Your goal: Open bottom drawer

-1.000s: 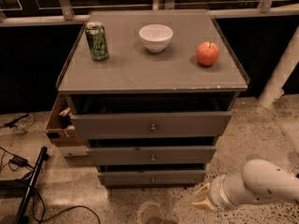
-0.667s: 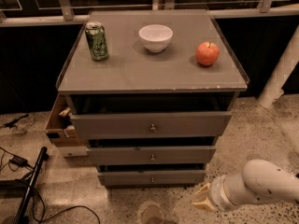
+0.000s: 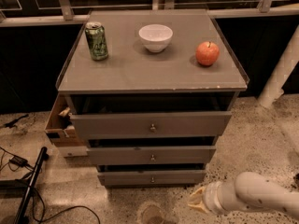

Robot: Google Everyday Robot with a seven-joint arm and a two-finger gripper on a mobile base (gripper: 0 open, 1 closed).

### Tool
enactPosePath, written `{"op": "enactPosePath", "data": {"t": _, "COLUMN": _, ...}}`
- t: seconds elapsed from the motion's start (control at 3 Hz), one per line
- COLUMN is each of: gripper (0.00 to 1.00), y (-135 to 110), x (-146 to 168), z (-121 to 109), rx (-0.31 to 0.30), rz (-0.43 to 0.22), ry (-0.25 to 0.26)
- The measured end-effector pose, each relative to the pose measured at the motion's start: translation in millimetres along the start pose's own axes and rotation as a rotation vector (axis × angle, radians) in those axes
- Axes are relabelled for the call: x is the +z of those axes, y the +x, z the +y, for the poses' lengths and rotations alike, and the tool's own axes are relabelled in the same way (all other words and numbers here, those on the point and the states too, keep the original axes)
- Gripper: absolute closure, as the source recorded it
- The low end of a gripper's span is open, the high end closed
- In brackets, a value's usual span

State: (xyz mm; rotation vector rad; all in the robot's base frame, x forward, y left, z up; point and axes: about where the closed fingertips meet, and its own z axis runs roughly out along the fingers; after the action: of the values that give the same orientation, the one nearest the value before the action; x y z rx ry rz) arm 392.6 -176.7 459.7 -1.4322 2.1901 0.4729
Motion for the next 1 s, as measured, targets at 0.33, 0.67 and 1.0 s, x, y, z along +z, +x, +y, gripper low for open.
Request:
{"op": "enactPosePath", "data": {"t": 0.33, "gripper": 1.0, "y": -0.5, "x": 52.2, "z": -16.6, "rx": -0.082, "rz": -0.085, "ry": 0.019}}
{"op": "enactPosePath", "data": {"t": 0.67, "gripper": 1.0, "y": 1.9, "x": 101.9, "z": -40.9, "rx": -0.121, "rz": -0.154, "ry": 0.02}}
{"op": "enactPosePath", "data": {"t": 1.0, "gripper": 1.0, "y": 17.2, "x": 147.1, "z": -68.0, "rx": -0.103, "rz": -0.162, "ry": 0.021}}
